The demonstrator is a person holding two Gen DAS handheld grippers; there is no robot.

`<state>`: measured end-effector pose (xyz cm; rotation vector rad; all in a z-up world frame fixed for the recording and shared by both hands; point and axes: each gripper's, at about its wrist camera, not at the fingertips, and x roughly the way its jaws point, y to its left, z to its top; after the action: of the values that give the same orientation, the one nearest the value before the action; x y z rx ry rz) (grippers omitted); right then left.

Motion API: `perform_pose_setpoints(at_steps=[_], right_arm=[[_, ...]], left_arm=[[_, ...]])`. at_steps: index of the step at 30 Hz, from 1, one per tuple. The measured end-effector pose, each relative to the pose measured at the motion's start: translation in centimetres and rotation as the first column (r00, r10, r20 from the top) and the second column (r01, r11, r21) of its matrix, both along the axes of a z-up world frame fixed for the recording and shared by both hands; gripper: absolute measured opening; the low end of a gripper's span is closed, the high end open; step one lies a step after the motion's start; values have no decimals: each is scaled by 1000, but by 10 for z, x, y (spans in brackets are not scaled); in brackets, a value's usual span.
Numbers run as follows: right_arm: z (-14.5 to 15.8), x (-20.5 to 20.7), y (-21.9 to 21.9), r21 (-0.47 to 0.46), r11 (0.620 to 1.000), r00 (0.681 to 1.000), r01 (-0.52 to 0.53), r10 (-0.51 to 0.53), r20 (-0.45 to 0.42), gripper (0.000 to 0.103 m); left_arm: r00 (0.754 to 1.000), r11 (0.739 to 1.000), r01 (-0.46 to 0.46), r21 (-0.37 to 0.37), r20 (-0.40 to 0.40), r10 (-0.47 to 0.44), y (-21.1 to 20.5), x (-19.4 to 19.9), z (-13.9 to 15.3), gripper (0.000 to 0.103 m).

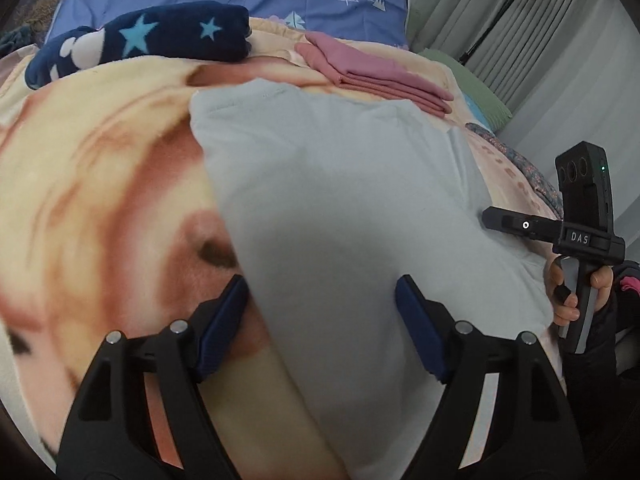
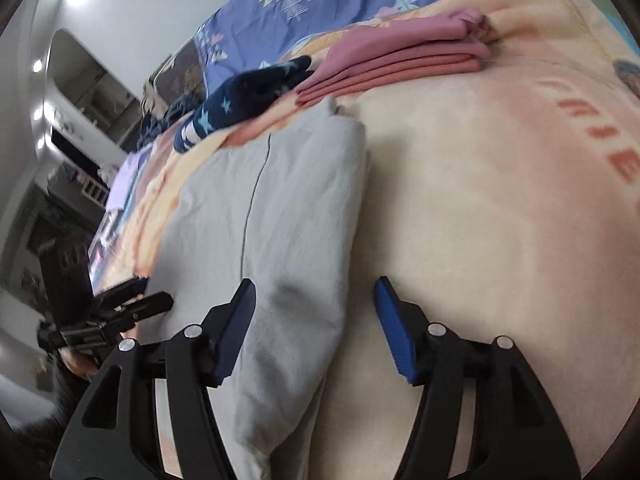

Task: Fold small clothes
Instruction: 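Grasp the folded grey shirt with both grippers and lift it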

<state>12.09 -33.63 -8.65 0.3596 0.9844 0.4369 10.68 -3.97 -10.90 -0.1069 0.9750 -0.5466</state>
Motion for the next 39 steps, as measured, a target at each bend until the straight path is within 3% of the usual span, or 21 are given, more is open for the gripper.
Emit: perform_pose_setpoints(at_steps=[10, 13, 16, 18, 22, 25, 31, 39], right_arm=[[-14, 59, 3, 177, 982, 996, -65, 74, -44, 48], [-15, 64, 9, 199, 976, 996, -83, 90, -28, 46], [-12, 62, 13, 216, 969, 992, -121, 127, -14, 39], [-12, 63, 21, 217, 966, 988, -144, 152, -24, 29], [3, 54, 25, 179, 978, 994, -106, 108, -2, 16], [38, 34, 32, 152, 982, 989, -110, 94, 113, 14], [101, -9, 35, 81, 990, 950, -115, 86, 302, 14], [156, -51, 13, 39, 999, 886, -20, -1, 464, 14]], left_arm=[[1000, 997, -19, -77, -23, 18, -4, 38, -6, 81], [1000, 997, -28, -75, -10, 27, -5, 44, -6, 72], [999, 995, -47, -90, -10, 47, 0, 46, -4, 55], [998, 993, -63, -104, -4, 63, 3, 45, 0, 33], [995, 995, -64, -79, 68, 69, -1, 33, 21, 22], [987, 997, -38, -63, 151, 48, -8, 17, 49, 20], [941, 1000, 14, -13, 339, -9, -28, -17, 112, 20], [860, 996, 79, 50, 502, -93, -63, -39, 172, 20]])
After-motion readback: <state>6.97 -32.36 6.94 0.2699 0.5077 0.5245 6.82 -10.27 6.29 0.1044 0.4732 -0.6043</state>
